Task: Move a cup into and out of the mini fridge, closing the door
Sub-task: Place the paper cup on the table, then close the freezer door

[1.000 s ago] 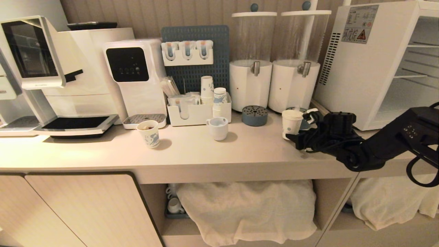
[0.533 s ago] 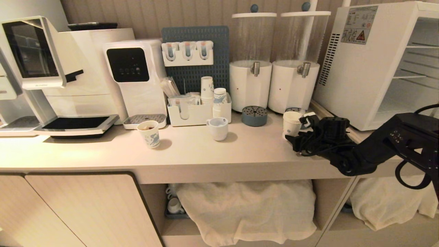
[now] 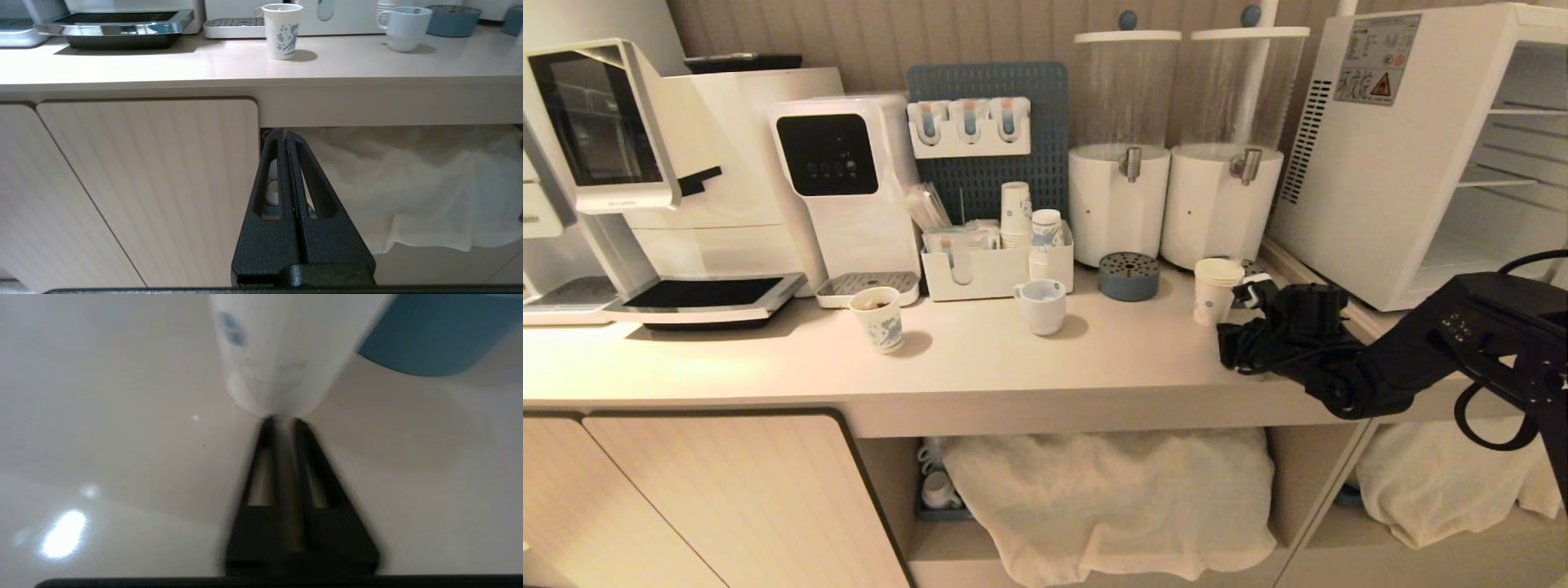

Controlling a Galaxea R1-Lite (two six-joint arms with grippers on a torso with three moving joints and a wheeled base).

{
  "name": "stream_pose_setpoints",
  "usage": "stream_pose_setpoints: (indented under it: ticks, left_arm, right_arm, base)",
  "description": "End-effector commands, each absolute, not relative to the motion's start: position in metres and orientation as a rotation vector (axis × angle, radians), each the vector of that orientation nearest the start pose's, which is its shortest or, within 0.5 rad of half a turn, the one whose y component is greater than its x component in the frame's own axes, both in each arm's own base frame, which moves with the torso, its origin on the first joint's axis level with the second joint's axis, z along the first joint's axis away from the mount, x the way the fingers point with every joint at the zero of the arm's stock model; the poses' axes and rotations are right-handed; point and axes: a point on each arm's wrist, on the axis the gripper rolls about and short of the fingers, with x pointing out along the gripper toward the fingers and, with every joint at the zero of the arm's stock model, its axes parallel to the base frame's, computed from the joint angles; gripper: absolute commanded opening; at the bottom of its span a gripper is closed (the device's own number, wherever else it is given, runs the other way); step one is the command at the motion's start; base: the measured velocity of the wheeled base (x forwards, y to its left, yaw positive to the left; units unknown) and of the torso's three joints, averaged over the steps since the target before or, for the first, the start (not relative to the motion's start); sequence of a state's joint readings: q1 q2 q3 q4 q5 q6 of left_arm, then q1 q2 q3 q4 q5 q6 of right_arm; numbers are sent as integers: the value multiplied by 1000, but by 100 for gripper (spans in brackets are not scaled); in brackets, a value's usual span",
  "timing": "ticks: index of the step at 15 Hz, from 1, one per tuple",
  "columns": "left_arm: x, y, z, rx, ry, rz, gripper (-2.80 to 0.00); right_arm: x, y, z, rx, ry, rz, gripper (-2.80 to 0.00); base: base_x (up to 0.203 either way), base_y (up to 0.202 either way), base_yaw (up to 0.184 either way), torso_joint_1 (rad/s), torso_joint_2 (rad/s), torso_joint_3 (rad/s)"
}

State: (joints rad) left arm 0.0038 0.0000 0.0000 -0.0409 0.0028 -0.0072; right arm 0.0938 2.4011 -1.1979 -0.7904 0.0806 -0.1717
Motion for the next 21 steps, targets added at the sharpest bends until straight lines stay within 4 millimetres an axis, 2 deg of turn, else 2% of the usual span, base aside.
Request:
stream_pose_setpoints:
  ticks: [1, 4, 8, 10, 12, 16, 17, 21]
  left_arm:
    - [-21, 0, 74, -8, -21, 6, -280]
    - [-21, 0, 74, -8, -21, 6, -280]
    - [-21, 0, 74, -11, -22, 6, -280]
    - [-21, 0, 74, -11, -22, 6, -280]
    - [-21, 0, 74, -11, -22, 6, -280]
    - [-21, 0, 74, -11, -23, 6, -280]
    - [-21, 0, 74, -11, -23, 6, -280]
    - [-21, 0, 74, -12, -23, 6, -280]
  right_arm:
    - [445, 44, 29, -171, 397, 210, 0]
    - [441, 44, 37, -167, 395, 215, 0]
    - [412, 42, 59, -137, 415, 250, 0]
    - [395, 41, 83, -99, 388, 256, 0]
    - [370, 39, 108, -85, 359, 269, 0]
    - [299, 33, 178, -77, 260, 304, 0]
    - [281, 31, 190, -77, 255, 308, -280]
    - [221, 26, 204, -76, 237, 308, -280]
  base:
    - [0, 0, 0, 0, 0, 0]
    - [0, 0, 0, 0, 0, 0]
    - [0, 0, 0, 0, 0, 0]
    - [0, 0, 0, 0, 0, 0]
    - [0, 0, 0, 0, 0, 0]
    - [0, 0, 0, 0, 0, 0]
    - [0, 0, 0, 0, 0, 0]
    - [0, 0, 0, 0, 0, 0]
